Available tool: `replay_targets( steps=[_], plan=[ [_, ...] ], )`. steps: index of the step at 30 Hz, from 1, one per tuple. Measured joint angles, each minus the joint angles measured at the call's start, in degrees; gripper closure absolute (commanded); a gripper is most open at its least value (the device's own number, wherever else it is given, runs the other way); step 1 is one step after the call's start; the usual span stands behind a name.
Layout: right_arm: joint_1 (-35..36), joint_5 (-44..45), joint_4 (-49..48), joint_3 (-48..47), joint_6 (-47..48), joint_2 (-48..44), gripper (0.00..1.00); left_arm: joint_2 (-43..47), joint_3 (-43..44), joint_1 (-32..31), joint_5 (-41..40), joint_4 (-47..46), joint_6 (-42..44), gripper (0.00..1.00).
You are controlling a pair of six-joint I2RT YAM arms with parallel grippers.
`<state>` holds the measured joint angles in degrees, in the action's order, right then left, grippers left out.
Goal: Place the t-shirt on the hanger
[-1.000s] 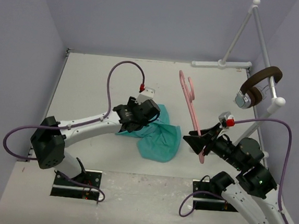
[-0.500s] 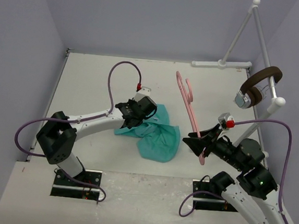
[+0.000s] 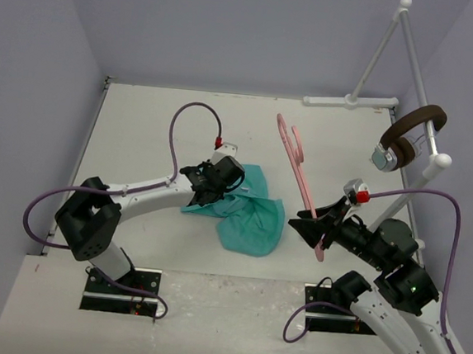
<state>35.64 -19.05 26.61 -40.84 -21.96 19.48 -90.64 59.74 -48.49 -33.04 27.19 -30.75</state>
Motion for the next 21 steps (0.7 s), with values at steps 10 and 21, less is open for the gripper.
replay_targets(
  steps=[10,21],
  plan=[
    [0.0,-1.46,0.44,0.0,1.16,0.63,1.0,0.57,-1.58,0.13,-0.55,0.92,-0.32,1.0],
    [-0.02,-13.42,11.31,-6.46,7.04,4.97,1.0,1.47,14.99,11.37,2.6,4.52,4.51,1.0]
  ],
)
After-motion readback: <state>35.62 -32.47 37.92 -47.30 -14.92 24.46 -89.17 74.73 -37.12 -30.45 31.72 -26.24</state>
